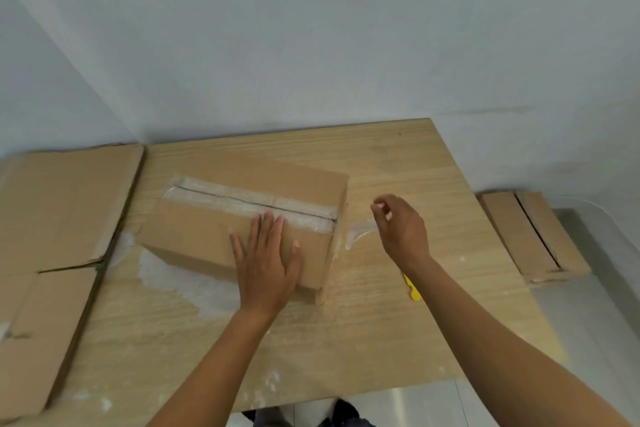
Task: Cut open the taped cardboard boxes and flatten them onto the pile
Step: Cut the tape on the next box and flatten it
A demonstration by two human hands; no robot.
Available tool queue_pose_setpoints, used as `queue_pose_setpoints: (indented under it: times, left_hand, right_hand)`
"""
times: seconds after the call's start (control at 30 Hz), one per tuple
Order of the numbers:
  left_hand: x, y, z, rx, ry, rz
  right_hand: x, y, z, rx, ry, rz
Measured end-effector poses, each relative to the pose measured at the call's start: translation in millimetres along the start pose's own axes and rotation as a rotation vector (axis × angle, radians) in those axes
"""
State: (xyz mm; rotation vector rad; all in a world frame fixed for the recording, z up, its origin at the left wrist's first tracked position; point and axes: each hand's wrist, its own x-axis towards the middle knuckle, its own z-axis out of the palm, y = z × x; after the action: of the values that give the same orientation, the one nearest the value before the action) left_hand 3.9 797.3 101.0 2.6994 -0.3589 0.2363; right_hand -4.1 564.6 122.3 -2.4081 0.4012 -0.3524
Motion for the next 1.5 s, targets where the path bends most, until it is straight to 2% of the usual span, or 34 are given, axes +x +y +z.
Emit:
queue_pose_setpoints:
  times: [0.07,0.17,0.3,0.4,0.63,0.83,1.0,1.1,1.23,1.33,1.5]
  left_hand:
    - [-4,-2,-2,0.039,-0.03,-0.098]
    - [-6,-8,-8,0.094,-0.121,-0.235]
    - [-7,-14,-20,-0.015,-0.221,-0.411]
    - [-6,-14,-31,-0.109,-0.256,-0.418]
    - [-1,-44,-36,-0.059,-0.319,-0.303]
    - [11,-75,-36,-0.01,-0.332,-0.109]
    - [30,-106,-46,-0.079,-0.369,0.074]
    - [39,-121,-55,-0.063,-0.42,0.197]
    - [59,-132,-60,0.012,-0.483,0.314]
    - [64,-125,-59,0.057,-0.49,0.335]
    - [32,-105,-53,0.077,-0.421,0.242]
  right_hand:
    - [25,-29,7,-0.012,-0.019,-0.148]
    - [55,-61,27,-0.193,-0.13,-0.299]
    - [80,-82,51,-0.34,-0.373,-0.289]
    - [82,-80,62,-0.42,-0.53,-0.288]
    - [52,-71,52,-0.559,-0.567,-0.293]
    - [13,-72,50,-0.57,-0.485,-0.143]
    - [-27,-84,48,-0.515,-0.425,-0.014]
    - [-52,-95,52,-0.461,-0.414,0.075]
    - [-87,-110,61,-0.453,-0.307,0.184]
    - [-111,-121,67,-0.459,-0.233,0.248]
    - [-104,-139,77,-0.424,-0.152,0.27]
